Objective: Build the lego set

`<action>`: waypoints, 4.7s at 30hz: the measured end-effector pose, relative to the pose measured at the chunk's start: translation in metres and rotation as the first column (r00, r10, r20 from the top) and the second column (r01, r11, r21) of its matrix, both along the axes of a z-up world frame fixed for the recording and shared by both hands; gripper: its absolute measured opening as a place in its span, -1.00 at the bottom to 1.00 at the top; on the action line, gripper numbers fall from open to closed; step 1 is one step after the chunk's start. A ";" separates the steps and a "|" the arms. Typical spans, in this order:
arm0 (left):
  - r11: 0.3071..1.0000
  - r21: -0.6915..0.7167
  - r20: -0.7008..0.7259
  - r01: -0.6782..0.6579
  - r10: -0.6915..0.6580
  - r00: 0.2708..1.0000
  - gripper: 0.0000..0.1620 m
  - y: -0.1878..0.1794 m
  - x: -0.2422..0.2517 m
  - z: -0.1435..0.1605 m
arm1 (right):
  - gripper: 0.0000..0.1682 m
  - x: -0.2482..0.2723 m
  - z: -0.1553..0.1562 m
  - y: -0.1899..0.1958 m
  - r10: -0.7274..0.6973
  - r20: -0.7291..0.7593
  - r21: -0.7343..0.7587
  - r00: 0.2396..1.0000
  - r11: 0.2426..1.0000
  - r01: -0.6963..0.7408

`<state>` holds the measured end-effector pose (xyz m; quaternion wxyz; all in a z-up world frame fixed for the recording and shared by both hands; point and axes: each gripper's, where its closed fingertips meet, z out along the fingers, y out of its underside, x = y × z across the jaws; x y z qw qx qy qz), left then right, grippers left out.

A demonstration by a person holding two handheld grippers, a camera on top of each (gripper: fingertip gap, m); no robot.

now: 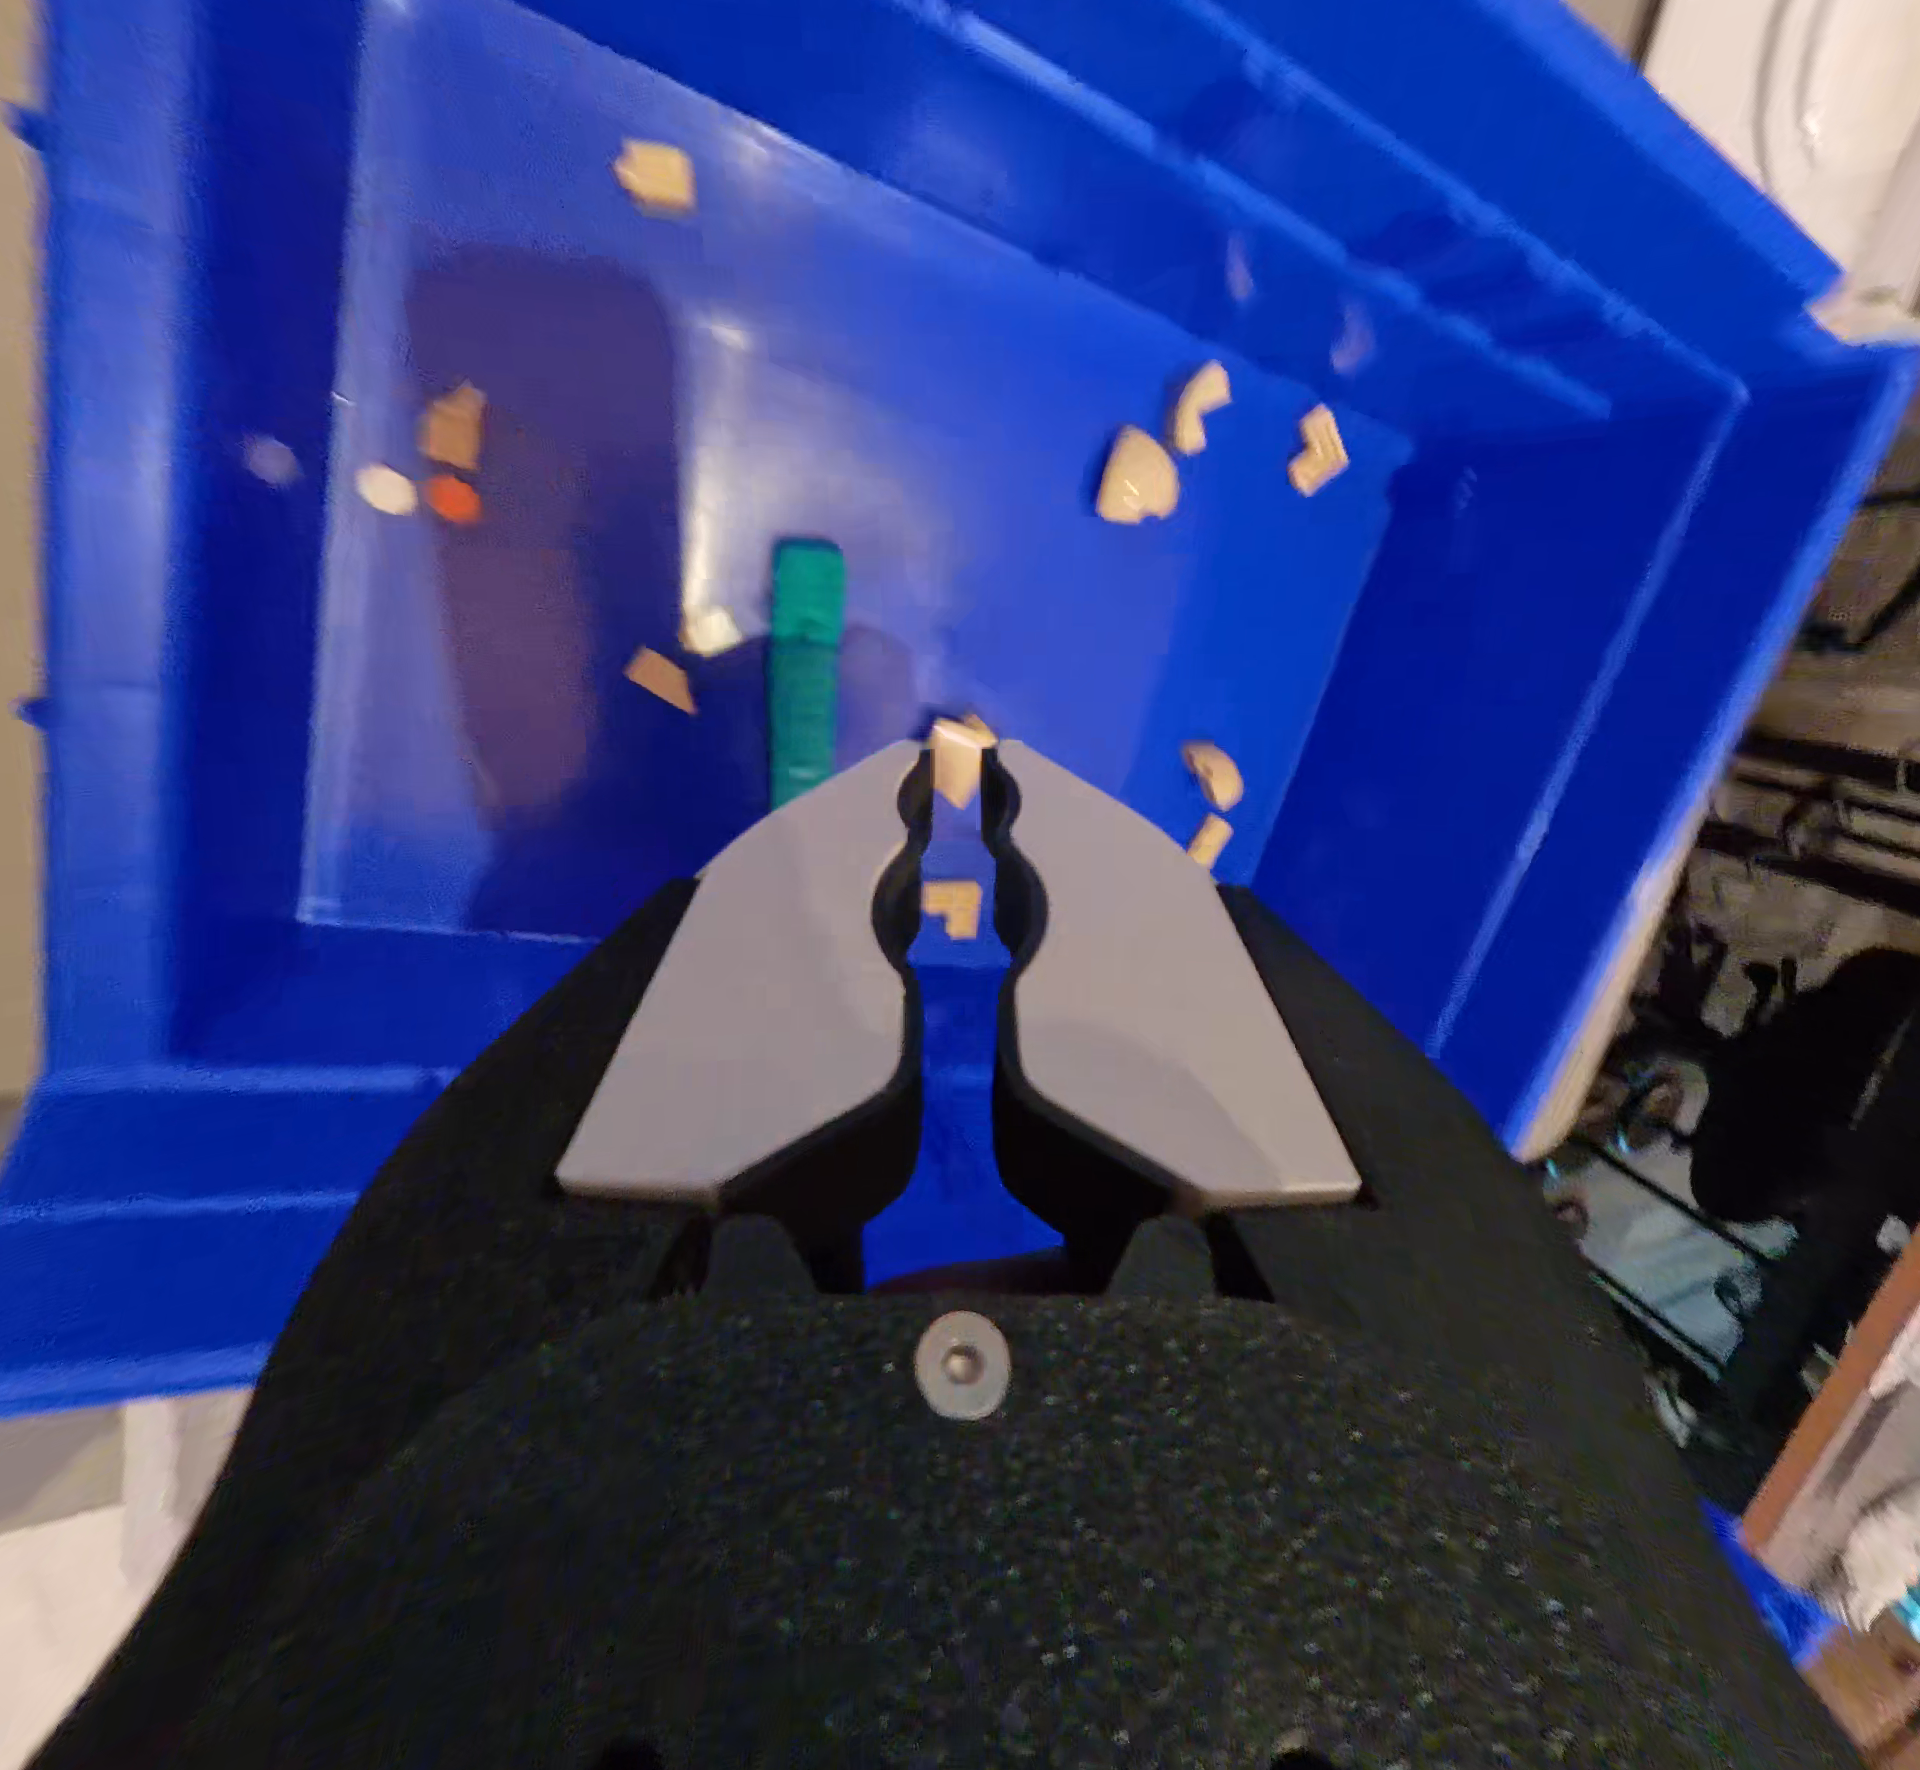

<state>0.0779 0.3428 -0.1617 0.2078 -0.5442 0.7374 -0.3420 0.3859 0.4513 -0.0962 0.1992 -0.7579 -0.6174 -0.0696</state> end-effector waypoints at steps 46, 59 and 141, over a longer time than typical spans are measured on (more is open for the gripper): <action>1.000 0.018 0.001 0.013 -0.013 1.000 -0.81 -0.002 -0.001 -0.001 | -0.89 -0.021 -0.067 0.139 -0.343 -0.128 -0.135 0.931 0.936 0.326; 1.000 0.024 0.002 0.011 -0.011 1.000 -0.80 -0.002 -0.001 -0.001 | -1.00 -0.028 -0.061 0.128 -0.316 -0.178 -0.130 0.932 0.946 0.296; 0.999 0.050 0.004 0.017 -0.018 1.000 -0.80 -0.018 -0.004 -0.002 | -0.81 -0.092 0.072 0.020 -0.297 -0.683 -0.060 0.667 0.933 0.354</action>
